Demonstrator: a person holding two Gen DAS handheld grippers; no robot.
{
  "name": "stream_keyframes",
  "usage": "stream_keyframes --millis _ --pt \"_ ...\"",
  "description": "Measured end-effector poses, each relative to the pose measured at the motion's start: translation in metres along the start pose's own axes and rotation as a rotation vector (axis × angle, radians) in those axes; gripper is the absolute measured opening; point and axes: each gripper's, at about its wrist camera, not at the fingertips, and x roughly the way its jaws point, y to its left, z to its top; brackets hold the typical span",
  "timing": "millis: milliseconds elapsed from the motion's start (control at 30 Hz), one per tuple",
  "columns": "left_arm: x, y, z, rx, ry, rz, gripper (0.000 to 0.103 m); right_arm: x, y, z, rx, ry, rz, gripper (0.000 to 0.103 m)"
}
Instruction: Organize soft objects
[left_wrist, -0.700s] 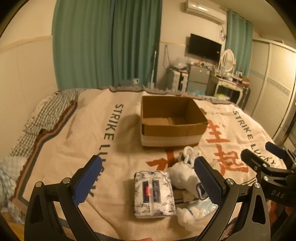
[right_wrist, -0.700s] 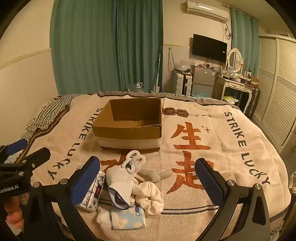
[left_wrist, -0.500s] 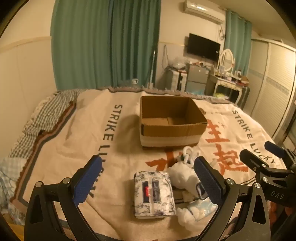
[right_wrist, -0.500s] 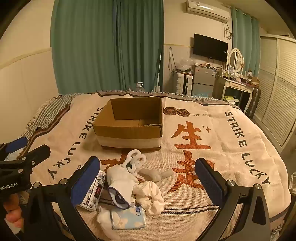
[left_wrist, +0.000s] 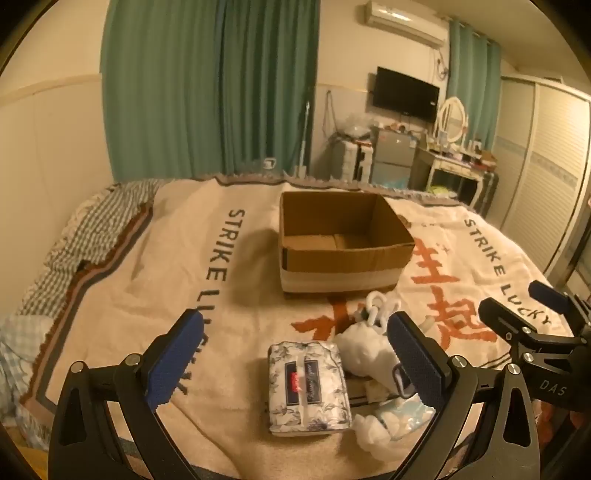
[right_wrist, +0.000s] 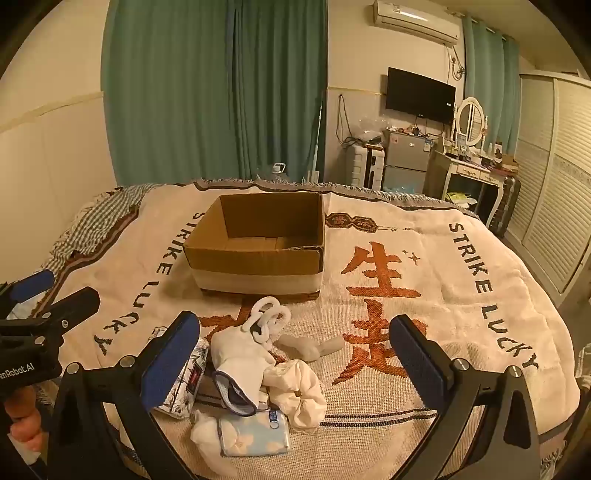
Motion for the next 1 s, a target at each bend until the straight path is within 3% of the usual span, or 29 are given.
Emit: stream_keyframes --millis 1000 --pt "0.0028 -0.0023 -0.0025 0.018 0.002 0.005 0.101 0.0016 -0.0011 0.0006 0.008 0.008 0.000 0.103"
